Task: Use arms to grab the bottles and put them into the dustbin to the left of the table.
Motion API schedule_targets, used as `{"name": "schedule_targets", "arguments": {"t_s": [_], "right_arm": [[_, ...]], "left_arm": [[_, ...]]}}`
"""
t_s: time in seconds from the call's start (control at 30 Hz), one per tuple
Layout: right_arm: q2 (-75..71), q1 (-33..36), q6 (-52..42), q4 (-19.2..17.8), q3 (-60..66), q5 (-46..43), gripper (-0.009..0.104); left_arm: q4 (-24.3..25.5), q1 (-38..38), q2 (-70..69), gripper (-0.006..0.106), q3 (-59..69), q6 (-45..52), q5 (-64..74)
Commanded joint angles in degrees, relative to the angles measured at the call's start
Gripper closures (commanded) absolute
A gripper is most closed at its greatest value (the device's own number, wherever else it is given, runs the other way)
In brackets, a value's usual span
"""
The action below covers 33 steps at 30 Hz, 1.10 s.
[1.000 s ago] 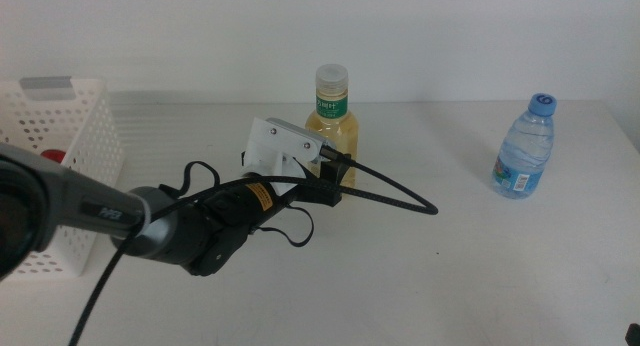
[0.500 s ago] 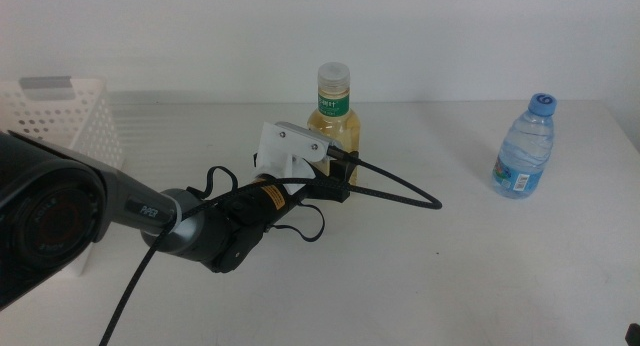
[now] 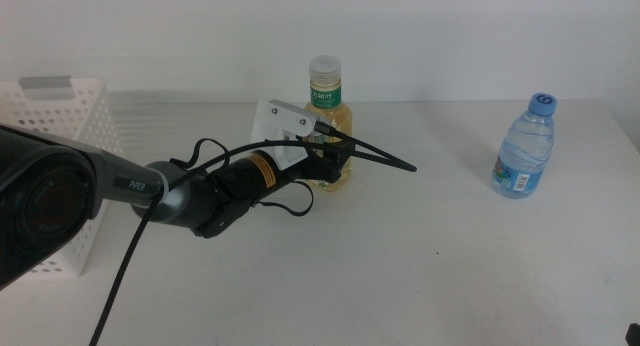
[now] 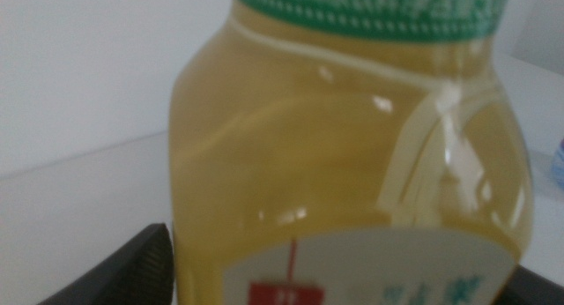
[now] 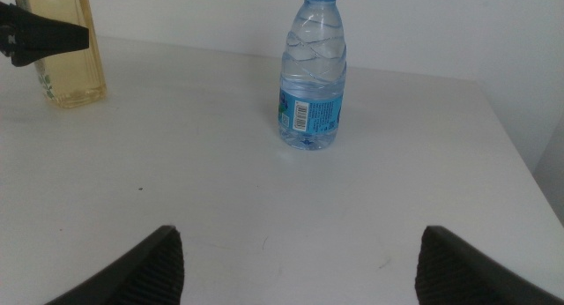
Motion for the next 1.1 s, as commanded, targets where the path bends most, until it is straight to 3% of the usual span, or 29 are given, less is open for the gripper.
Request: {"name": "schedule_targets", "arguments": {"t_s": [0.0,0.17,0.27,0.37,0.43,0.53,0.77,0.87,1.07], "right_arm": [[-1.55,-0.31,-0.51,-0.57,-0.38,-4.18,0.025],[-1.55,-0.31,-0.51,-0.57,-0.38,-4.18,0.025],[-1.55,-0.31,-0.51,-0.57,-0.38,-4.18,0.025],[-1.55,-0.31,-0.51,-0.57,-0.38,-4.18,0.025],[-1.55,-0.31,-0.51,-0.57,-0.38,-4.18,0.025],[-1.55,-0.31,-0.51,-0.57,-0.38,-4.18,0.025],[-1.55,-0.31,-0.51,-0.57,-0.38,-4.18,0.025],[-1.55,-0.31,-0.51,-0.57,-0.38,-4.18,0.025],[-1.55,-0.31,-0.51,-0.57,-0.38,-4.18,0.025]], "left_arm": [[1.62,0.43,-3.18,0.011,-2.73,-2.13,-4.19],[0.67,0.43,-2.77,0.026,-2.93,-1.6,-3.79],[0.71,0.43,-2.56,0.05,-2.93,-1.95,-3.99],[2.76,0.38,-2.99,0.081,-2.88,-3.98,-3.76],[5.24,0.38,-4.37,0.093,-2.13,-6.1,-2.64],[6.7,0.38,-8.95,0.093,1.21,-5.91,1.69],[7.6,2.47,-26.16,0.081,11.49,-7.15,11.37],[12.9,4.12,-34.55,0.08,13.79,-12.35,19.75],[32.41,7.29,-50.97,0.084,13.88,-29.68,37.03]]}}
